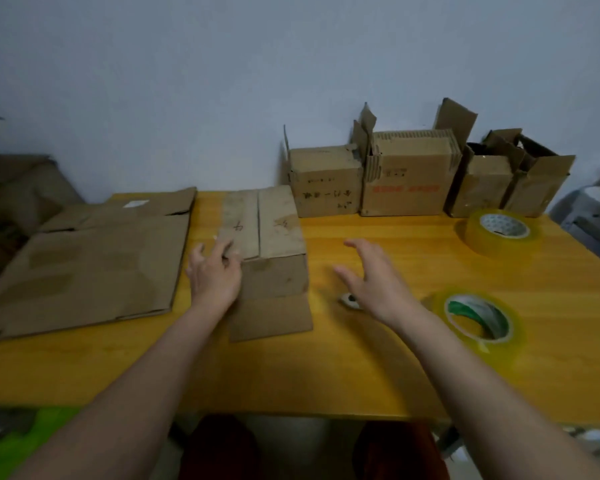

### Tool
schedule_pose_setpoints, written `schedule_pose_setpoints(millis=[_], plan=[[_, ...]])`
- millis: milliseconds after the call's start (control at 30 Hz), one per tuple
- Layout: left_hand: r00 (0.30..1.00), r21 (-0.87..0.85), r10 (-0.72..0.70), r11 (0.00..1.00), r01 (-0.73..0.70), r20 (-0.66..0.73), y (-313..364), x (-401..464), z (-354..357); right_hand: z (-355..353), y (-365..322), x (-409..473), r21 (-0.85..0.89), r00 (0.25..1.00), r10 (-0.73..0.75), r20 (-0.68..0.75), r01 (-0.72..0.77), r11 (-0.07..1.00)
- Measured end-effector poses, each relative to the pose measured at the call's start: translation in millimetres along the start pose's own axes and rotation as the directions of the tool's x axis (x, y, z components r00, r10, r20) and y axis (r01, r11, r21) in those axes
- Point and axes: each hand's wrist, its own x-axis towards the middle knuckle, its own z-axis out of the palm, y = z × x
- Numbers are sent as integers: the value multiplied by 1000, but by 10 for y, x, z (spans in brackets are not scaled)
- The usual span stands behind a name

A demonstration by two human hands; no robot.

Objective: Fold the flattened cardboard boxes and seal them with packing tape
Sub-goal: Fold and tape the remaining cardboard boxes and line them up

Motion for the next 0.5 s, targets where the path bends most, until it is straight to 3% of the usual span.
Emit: schedule_pose_setpoints(millis=[67,167,367,500], plan=[[996,-89,45,995,-38,71,-97,-42,-29,226,-204,225,156,990,-45,136,24,988],[982,-155,114,984,-90,150,-189,-189,-106,482,-373,420,303,965,-28,260,-54,951],[974,-60,221,974,-218,46,-375,-539,-312,614,-408,33,194,991,3,134,-30,981],[957,-3,278,960,-278,80,-482,-692,-198,714,-427,-139,-111,997,-79,11,79,991]])
